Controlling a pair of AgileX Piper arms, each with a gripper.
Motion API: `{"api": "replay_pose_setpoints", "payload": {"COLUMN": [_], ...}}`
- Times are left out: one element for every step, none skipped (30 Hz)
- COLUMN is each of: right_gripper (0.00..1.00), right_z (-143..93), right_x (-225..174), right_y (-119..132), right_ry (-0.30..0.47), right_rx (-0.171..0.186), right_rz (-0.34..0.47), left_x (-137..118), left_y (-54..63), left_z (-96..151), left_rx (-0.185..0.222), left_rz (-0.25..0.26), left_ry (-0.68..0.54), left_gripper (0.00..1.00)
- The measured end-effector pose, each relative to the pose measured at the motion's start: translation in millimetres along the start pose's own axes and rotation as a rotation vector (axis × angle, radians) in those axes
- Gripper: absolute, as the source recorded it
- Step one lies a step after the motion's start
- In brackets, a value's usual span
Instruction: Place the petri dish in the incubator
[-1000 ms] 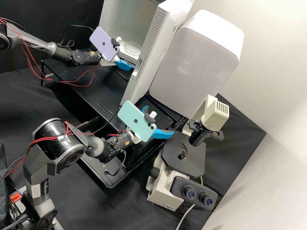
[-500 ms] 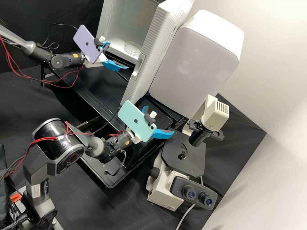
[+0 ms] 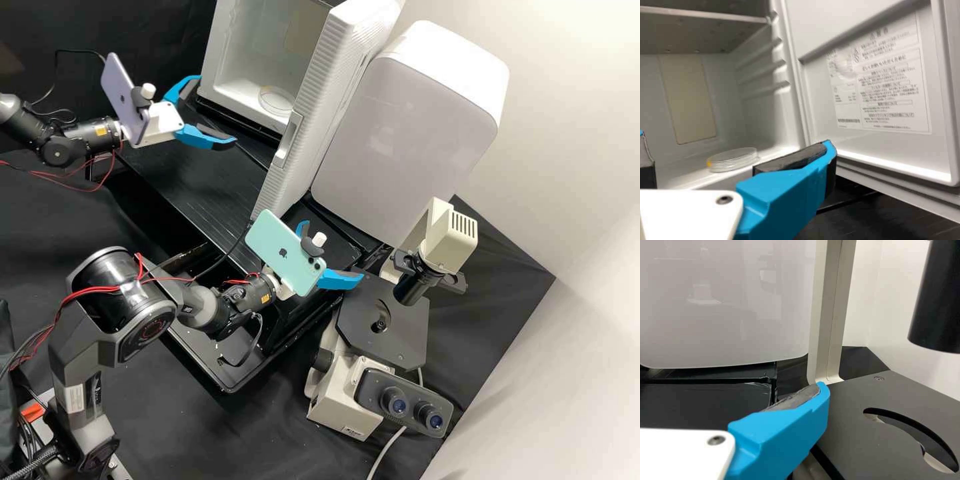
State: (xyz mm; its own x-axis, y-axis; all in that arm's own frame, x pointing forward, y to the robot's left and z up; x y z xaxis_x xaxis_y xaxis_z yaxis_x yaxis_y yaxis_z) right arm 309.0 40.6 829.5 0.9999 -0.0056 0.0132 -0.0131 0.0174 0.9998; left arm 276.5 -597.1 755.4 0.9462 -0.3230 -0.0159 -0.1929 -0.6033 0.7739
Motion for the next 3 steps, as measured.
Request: {"api": "replay_pose_setpoints", "payload": {"right_gripper": [1.0,1.0,1.0], "right_z": [0.0,0.0,0.0], "right_x": [0.0,0.0,0.0], "right_y": [0.0,0.0,0.0], "right_ry": [0.0,0.0,0.0], "right_rx": [0.0,0.0,0.0], "right_rz": [0.0,0.0,0.0], "left_x": [-5.0,-8.6,-12.9], "left_y": [-1.1,-2.1,-2.2], "left_z": [-1.3,-2.1,-3.3], "left_rx": [0.005,0.008,0.006], "left_rz": [0.006,0.013,0.023], "left_ry": [0.002,0.003,0.005], "left_gripper": [1.0,1.0,1.0]}}
